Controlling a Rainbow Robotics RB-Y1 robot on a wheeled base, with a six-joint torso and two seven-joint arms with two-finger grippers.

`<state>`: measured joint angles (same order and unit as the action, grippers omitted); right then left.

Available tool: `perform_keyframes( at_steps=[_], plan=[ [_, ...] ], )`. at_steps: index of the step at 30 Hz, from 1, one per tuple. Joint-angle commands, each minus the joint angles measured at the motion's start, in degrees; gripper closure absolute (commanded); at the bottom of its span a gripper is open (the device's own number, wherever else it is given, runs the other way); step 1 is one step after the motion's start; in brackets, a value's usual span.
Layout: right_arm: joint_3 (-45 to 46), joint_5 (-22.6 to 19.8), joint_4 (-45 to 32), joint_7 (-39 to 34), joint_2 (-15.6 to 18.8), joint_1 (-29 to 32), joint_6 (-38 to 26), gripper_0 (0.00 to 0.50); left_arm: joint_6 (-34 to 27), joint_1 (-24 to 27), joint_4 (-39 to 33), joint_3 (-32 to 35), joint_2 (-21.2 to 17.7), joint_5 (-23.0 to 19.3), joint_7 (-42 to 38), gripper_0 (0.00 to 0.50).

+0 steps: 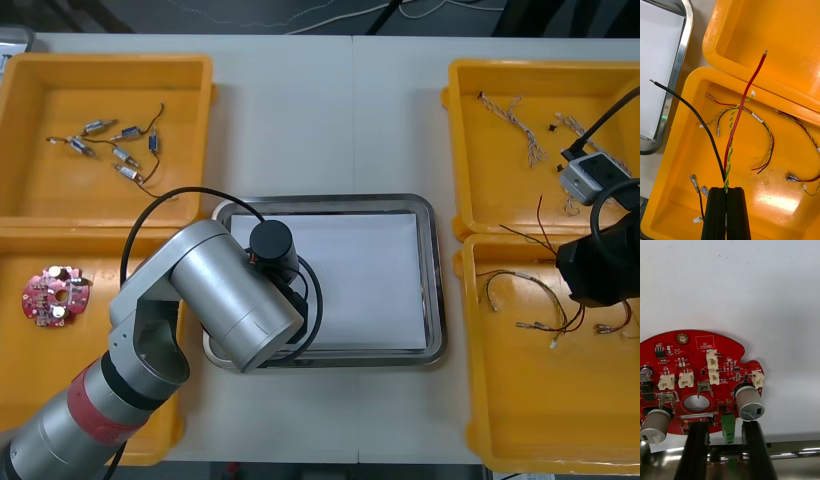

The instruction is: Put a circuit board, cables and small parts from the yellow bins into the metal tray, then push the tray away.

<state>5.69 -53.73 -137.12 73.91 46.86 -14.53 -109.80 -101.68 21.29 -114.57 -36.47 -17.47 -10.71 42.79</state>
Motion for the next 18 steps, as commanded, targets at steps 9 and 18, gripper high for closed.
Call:
perform_keyframes(
  at_steps=[9,18],
  plan=[
    [-0.42,-0.41,-1.57,-2.28,2.09,-1.38,-0.2,0.5,0.17,-0.37,-2.42,-0.27,1.65,0.25,3.79,0.0],
    [-0.42,-0.41,-1.57,-2.28,2.09,-1.38,-0.2,0.5,-5.54,0.59,-8.83,2.63,1.47,-2.92,3.18,0.0]
  ],
)
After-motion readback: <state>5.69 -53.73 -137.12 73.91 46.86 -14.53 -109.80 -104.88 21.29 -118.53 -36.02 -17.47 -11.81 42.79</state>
